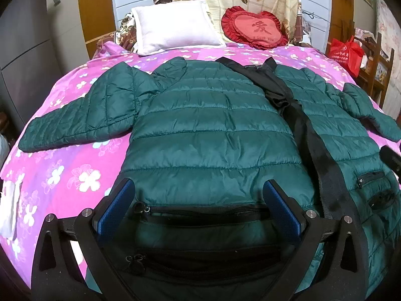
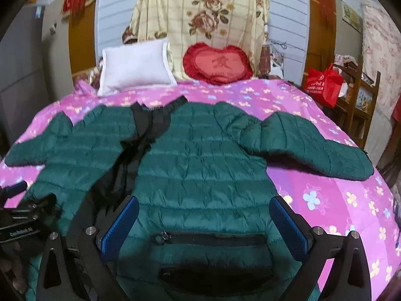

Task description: Fold large clothes

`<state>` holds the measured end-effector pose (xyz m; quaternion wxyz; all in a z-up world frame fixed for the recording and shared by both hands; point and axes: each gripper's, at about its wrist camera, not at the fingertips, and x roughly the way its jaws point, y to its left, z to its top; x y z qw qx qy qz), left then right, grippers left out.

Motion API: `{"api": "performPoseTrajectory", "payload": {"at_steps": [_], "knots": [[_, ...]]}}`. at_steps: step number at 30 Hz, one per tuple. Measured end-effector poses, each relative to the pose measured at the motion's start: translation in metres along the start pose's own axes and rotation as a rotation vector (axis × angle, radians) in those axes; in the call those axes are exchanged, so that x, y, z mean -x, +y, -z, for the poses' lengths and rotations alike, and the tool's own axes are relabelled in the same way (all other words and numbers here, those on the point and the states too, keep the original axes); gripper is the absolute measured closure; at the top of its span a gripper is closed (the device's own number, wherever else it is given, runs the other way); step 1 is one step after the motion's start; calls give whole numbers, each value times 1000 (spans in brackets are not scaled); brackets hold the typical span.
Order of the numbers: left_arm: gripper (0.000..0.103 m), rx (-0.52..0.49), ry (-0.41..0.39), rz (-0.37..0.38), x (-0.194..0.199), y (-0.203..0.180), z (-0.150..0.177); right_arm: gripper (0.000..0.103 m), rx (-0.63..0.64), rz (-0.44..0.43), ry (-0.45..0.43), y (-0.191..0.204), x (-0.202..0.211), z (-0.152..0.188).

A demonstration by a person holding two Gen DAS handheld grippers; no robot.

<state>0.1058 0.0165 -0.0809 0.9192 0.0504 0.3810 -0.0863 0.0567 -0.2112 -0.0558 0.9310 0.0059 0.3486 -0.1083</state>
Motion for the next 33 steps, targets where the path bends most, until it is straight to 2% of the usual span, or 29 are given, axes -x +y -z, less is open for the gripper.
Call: {"api": "performPoseTrajectory", "payload": {"at_steps": [6,8,11,26,33], "knots": [[0,-11,4,-2,-1,-3,2,0,6,-7,-9,-1,1,1],[1,-11,20,-5,-4,-5,3,0,6,-4,-3,-1,0,1],[1,31,72,33,-10,-3,7,0,2,-13,0,-1,-1,0],[0,43,65,31,-8,-5,8,0,5,-31,-9,1,2,-2],[1,21,53,33,-5,-5,6,0,-7,-44,-66,-1,10,-4]]}}
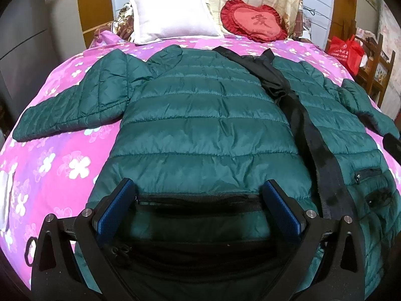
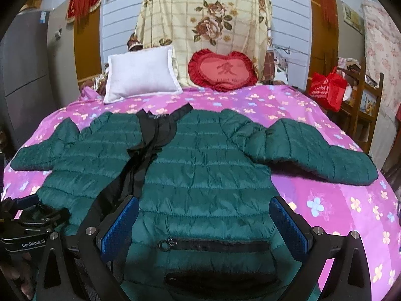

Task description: Fold large clothes

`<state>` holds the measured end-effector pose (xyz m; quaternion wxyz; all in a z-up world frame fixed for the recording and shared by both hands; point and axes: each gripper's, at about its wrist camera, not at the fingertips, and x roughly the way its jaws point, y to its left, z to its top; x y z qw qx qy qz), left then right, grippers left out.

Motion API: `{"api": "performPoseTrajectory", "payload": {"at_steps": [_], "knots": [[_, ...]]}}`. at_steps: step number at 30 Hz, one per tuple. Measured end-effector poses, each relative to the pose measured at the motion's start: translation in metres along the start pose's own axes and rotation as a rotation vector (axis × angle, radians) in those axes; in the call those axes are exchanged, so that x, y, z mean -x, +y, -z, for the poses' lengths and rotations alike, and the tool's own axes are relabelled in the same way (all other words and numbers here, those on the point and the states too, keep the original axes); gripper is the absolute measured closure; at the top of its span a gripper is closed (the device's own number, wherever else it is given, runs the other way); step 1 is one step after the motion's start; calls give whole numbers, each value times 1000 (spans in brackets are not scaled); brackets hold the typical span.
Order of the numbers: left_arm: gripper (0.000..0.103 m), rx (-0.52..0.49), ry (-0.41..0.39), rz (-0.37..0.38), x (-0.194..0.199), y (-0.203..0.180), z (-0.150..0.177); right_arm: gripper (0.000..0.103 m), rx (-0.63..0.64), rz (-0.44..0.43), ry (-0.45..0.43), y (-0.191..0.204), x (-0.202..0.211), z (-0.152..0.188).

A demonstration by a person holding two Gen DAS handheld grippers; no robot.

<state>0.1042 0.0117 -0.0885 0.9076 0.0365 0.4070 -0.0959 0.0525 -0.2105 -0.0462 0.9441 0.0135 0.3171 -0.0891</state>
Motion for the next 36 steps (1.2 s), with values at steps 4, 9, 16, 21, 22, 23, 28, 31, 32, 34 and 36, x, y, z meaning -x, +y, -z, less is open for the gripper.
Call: {"api": "performPoseTrajectory", "payload": {"at_steps": [4,9,16,21,22,23,28,31,32,34,36], "knots": [[1,-8,-1,-16,2,6,-9,0,-5,-33,-14,0,0,1],[1,42,26,-26,3,27,-22,0,-12,-59,6,1,-3,2],[0,73,-60,-90,35,68,-41,0,24,-59,-24,9,2,3],[0,126,-122,-226,54,115,-54,0,35,-76,-11,12,0,5],[0,127,-147,-256,59,124,-55,0,43,-74,-16,14,1,6],[0,130,-161,-268,61,130,-57,0,53,-67,-25,15,3,6],[0,286,-112,-201,37,225,-76,0,97,-40,-57,22,8,8],[1,450,-9,-138,6,313,-85,0,113,-35,-46,25,4,8],[1,488,13,-125,-1,331,-86,0,116,-36,-39,27,3,9],[1,569,55,-134,-18,386,-82,0,122,-42,-26,29,0,9],[2,613,65,-167,-28,425,-75,0,130,-49,-16,31,-3,9]]}}
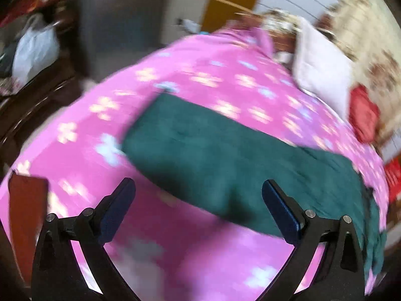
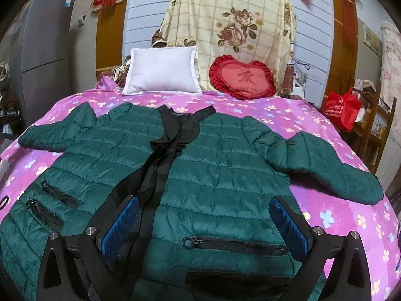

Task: Fold large clothes
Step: 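Grasp the jacket sleeve cuff with the left tool and lift it, then fold the sleeve and side across the jacket with the left tool while the right tool holds the jacket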

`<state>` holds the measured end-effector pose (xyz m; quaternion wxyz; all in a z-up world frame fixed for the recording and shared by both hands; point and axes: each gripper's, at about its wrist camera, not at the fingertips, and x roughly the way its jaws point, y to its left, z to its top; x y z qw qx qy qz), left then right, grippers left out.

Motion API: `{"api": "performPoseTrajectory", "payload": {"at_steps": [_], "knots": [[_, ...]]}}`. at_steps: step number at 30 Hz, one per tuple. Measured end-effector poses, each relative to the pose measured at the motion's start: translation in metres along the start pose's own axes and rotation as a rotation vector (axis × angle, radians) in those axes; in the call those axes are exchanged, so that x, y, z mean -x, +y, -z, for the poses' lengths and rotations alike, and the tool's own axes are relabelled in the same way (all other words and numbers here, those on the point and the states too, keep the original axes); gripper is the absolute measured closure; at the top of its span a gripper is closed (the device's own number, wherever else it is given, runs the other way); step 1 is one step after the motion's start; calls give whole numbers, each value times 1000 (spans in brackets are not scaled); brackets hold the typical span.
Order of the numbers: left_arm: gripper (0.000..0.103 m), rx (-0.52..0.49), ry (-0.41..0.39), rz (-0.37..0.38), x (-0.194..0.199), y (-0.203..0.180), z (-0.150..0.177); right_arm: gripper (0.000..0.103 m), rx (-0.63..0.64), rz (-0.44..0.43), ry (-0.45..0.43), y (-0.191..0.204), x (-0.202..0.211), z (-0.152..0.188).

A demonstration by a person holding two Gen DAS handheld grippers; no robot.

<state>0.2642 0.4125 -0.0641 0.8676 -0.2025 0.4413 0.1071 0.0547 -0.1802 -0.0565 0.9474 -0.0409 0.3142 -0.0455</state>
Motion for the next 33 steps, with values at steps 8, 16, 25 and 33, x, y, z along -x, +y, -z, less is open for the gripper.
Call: {"api": "performPoseTrajectory", "payload": {"at_steps": [8,16,25,33], "knots": [[25,136,63,120,-51,55,-26,0,14,-36,35,4,-9,1],[62,213,47,264,-59,58,-36,0,1,-46,69,3,-17,3],[91,159,-70,214,-41,44,-27,0,10,-42,66,5,-16,3],[93,90,-146,412,10,8,-11,0,-5,-57,56,5,-12,0]]}}
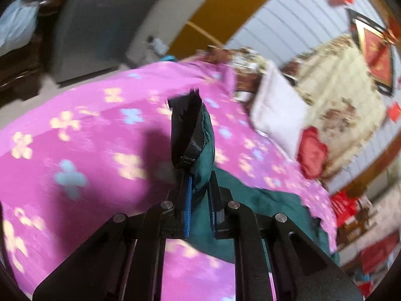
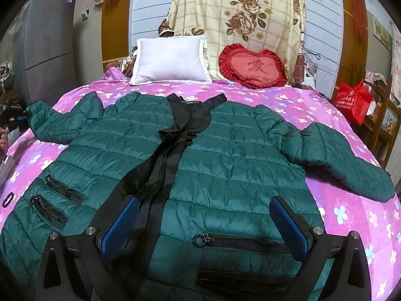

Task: Fold large clothes
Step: 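Fold the sleeve and side across the jacket with the left tool while the right tool holds the jacket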

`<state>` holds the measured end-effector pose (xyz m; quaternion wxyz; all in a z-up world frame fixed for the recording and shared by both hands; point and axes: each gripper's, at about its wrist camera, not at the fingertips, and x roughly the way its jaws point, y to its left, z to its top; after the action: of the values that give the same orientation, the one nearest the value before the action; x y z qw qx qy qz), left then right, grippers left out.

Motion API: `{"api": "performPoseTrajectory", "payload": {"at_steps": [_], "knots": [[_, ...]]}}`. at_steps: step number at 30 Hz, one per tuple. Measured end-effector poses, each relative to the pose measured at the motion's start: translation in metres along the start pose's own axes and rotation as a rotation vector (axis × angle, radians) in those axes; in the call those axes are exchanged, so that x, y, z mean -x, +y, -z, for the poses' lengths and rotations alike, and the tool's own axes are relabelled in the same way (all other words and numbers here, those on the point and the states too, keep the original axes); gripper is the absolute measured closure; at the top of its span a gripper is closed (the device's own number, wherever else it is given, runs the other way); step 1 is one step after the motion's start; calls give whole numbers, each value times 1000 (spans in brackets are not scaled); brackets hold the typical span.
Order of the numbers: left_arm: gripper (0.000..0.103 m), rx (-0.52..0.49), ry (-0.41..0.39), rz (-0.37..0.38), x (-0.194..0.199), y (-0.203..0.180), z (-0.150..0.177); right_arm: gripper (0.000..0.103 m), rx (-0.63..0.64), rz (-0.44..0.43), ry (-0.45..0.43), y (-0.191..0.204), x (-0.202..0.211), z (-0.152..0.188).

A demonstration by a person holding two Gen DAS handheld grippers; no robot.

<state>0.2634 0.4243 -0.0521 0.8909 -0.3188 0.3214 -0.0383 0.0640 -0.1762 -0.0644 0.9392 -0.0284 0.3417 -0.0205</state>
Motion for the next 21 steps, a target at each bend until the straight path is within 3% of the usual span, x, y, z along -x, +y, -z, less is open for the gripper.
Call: {"api": "performPoseTrajectory", "payload": {"at_steps": [8,15,21], "knots": [[93,-166,73,171,-15,-130,52,0,-55,33,14,-12,6,-3],[93,-220,195,338,-54,-251,132,0,-70,138,34,-31,11,0],[93,-199,314,424,-86,-294,210,0,-138,212,76,-61,6,4]]}}
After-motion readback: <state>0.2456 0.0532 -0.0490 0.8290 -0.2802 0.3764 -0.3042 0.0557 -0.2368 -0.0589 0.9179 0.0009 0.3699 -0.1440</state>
